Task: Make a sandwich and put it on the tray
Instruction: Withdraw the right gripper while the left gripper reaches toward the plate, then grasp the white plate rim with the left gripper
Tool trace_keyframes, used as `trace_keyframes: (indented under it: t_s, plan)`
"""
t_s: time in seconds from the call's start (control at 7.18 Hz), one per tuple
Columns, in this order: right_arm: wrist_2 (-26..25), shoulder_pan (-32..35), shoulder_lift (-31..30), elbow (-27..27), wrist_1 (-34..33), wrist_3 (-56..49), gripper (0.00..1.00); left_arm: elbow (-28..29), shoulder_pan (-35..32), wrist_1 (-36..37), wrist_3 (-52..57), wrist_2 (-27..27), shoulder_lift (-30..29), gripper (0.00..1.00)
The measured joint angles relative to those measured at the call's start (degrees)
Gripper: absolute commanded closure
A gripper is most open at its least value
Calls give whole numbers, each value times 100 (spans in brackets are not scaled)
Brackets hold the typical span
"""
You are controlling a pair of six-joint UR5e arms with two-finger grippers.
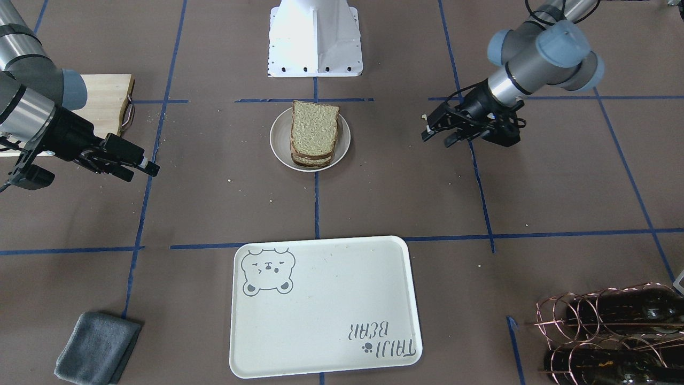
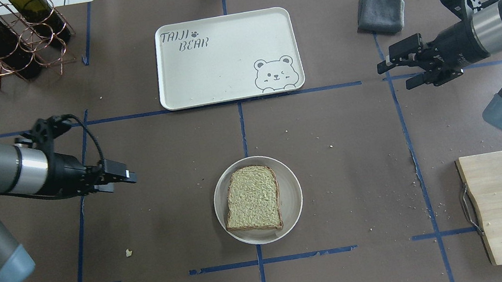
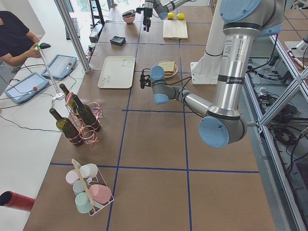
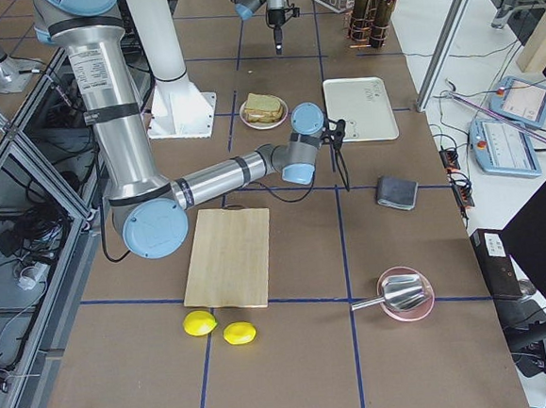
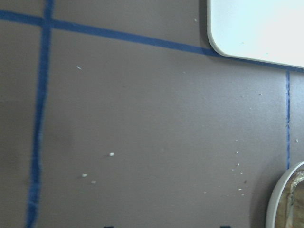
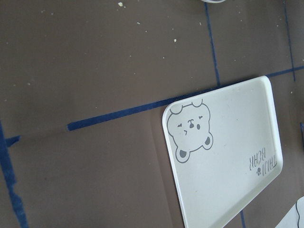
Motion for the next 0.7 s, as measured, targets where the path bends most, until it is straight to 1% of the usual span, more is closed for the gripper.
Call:
trace_keyframes:
  t_s: [0.28,0.42,0.7]
  plan:
    - [-9,-7,-38,-4,-156,-241,0,18,782,666,-389,954,-591,41]
    - [-30,-48,-41,-1,-172,-263,0,49,1003,894,-435,1260,-774,45]
    - [-50,-100,-35,2,-178,-273,0,112,1273,1028,-548,1480,-976,50]
